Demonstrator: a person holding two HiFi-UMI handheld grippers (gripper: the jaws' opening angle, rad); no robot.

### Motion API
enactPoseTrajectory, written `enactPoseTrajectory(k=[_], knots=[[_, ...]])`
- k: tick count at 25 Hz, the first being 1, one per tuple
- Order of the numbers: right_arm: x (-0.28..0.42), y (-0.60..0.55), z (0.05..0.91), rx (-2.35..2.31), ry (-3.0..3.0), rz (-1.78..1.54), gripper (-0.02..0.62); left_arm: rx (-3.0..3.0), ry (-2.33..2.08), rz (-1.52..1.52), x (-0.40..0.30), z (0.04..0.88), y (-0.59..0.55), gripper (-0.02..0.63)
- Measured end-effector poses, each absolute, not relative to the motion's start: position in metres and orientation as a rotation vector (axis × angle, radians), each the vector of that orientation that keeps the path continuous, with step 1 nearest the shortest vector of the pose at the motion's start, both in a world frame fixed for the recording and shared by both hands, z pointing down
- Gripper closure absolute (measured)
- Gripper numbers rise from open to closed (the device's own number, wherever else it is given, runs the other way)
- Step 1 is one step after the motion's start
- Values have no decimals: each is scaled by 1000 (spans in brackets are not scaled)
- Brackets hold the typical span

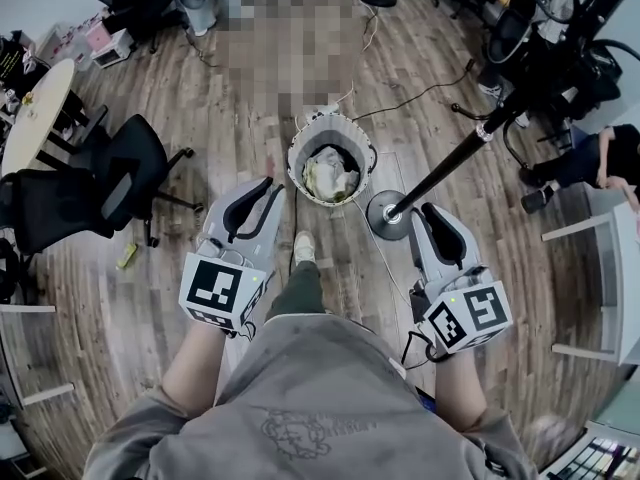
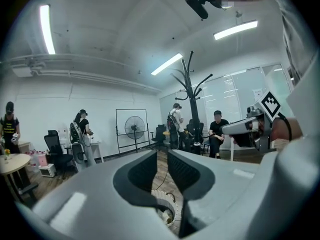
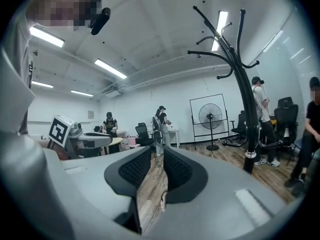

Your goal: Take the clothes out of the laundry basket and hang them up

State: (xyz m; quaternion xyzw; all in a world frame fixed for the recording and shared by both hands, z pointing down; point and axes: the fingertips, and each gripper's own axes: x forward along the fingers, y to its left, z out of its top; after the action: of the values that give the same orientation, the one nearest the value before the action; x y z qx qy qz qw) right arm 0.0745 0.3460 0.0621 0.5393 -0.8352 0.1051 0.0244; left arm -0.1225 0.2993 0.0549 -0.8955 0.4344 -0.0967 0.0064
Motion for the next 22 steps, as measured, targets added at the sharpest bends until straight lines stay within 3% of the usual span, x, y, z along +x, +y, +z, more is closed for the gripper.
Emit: enactPoseTrajectory(k=[4,22], knots=[[72,314,69,1679,-2553,344,439,-2811,1357,-332,-127,64,262,489],[35,116,70,1660,-2471,419,437,-2856,1283,-370,-157,71,64,482]])
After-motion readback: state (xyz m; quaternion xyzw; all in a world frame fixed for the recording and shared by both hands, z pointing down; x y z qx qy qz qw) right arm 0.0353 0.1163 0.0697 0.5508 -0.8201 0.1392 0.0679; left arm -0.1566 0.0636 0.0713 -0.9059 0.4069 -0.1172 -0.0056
